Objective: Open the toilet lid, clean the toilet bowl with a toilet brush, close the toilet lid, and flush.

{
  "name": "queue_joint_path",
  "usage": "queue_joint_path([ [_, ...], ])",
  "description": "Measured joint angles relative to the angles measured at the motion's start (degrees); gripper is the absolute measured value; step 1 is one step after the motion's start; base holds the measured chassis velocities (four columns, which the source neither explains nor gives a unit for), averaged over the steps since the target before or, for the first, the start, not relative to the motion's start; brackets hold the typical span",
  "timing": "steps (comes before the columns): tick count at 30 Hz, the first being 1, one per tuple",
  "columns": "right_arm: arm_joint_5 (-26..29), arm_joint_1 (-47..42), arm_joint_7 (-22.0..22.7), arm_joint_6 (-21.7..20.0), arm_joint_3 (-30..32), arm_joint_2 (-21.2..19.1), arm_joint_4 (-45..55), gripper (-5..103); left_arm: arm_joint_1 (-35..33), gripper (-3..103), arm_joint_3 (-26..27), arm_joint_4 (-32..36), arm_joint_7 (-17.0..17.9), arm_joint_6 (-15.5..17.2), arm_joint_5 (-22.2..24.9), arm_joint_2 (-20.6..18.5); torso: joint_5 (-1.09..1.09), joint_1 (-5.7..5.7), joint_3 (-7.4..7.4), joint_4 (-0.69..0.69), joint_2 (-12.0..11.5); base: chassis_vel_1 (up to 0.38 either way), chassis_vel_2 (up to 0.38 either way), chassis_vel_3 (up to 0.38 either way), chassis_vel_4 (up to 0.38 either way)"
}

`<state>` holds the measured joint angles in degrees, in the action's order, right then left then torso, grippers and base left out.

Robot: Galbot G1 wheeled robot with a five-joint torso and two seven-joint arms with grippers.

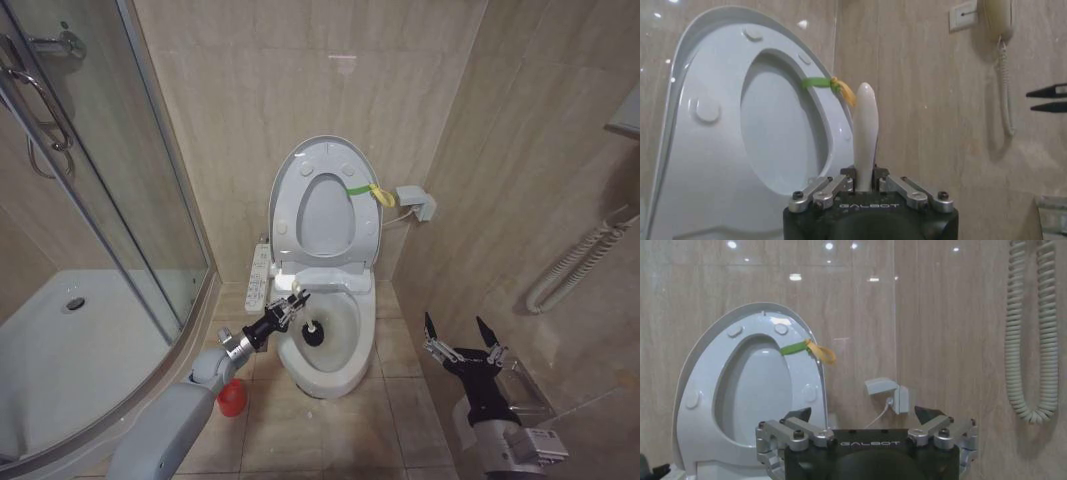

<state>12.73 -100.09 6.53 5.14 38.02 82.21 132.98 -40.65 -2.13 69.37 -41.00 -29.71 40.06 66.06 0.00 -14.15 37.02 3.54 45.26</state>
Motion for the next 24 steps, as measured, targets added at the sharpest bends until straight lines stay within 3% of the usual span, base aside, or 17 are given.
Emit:
queue_joint_path([
  [7,0.0,0.0,-0.01,0.0,0.0,0.0,0.0,100,0.92,17,-0.67,-0.46,0.66,0.13,-0.01,-0.62,-0.01,0.0,0.0,0.0,0.0,0.0,0.0,0.0,0.0],
  [24,0.0,0.0,0.0,0.0,0.0,0.0,0.0,100,-4.53,17,2.78,15.28,6.86,0.03,0.6,-7.16,0.0,0.0,0.0,0.02,0.0,0.0,0.0,0.0,0.0],
])
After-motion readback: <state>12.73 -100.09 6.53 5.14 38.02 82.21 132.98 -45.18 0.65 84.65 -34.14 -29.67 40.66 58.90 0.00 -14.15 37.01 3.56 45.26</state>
